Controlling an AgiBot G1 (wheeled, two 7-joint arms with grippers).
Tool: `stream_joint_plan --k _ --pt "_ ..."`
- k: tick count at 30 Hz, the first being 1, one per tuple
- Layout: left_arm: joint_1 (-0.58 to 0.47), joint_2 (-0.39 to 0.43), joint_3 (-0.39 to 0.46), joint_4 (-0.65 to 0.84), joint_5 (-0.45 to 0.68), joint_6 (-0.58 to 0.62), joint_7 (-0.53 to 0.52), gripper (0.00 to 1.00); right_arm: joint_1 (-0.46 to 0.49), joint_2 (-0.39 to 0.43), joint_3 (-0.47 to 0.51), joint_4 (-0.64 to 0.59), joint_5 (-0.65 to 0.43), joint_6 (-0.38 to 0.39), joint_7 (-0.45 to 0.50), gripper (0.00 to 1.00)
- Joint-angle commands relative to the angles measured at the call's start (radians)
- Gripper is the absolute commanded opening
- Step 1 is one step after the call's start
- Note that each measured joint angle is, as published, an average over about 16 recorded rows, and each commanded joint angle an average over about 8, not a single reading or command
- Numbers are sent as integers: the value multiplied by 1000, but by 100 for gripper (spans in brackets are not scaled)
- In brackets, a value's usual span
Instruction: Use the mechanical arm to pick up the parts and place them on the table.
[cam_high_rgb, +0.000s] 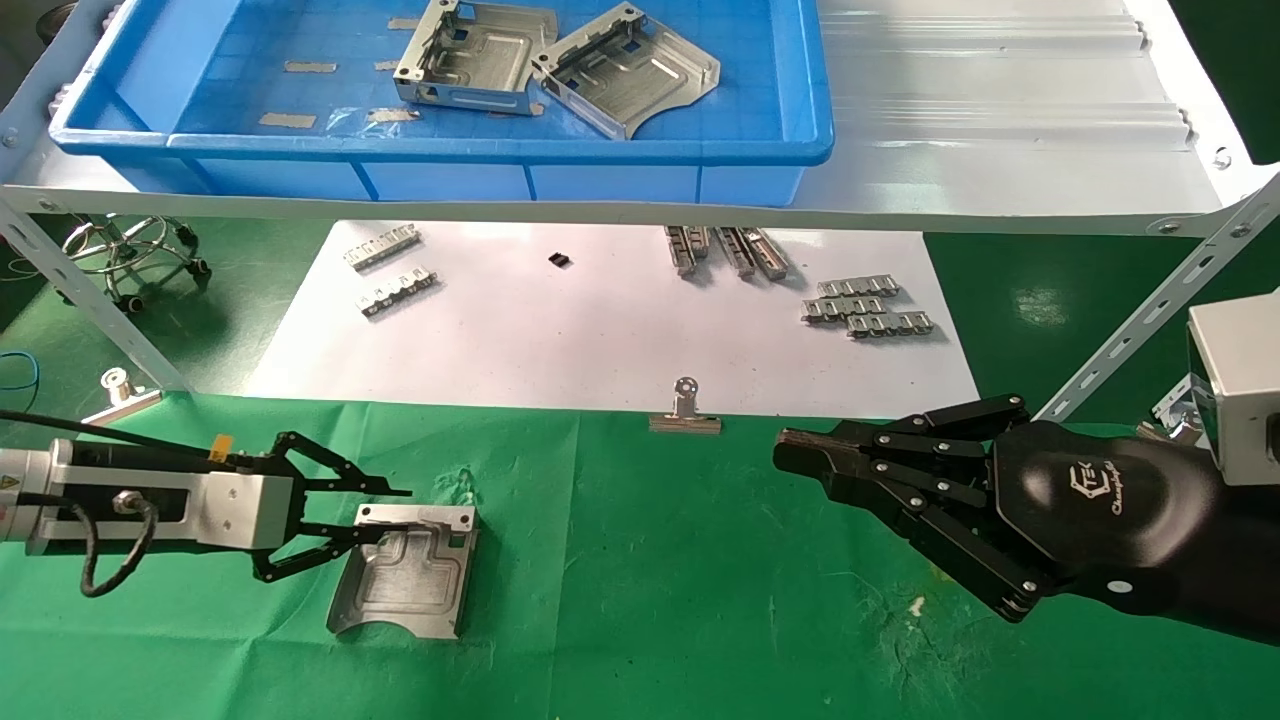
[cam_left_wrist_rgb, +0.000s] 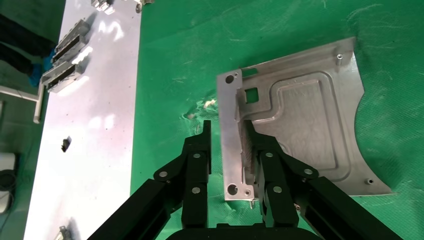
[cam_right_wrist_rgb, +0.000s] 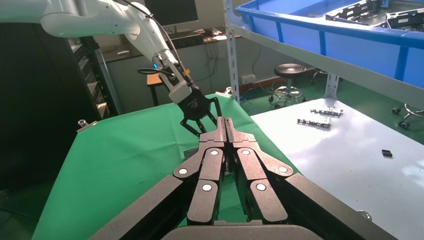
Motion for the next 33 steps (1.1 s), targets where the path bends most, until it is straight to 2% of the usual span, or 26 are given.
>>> stream_joint_plan --k 1,6,8,14,16,19,33 --pt "-2 5 0 12 1 -3 13 100 0 0 0 0 0 0 0 0" --pt "-6 -1 -11 12 -26 47 -28 100 0 0 0 0 0 0 0 0" --pt "1 -10 -15 -11 -46 67 -68 100 0 0 0 0 0 0 0 8" --pt "90 -75 -18 -207 -192 80 -276 100 0 0 0 0 0 0 0 81" --pt "118 -93 -21 -263 -236 82 -338 100 0 0 0 0 0 0 0 98" --pt "147 -111 -34 -322 -272 82 -401 100 0 0 0 0 0 0 0 100" --pt "252 -147 -181 -503 -290 58 -580 100 0 0 0 0 0 0 0 100"
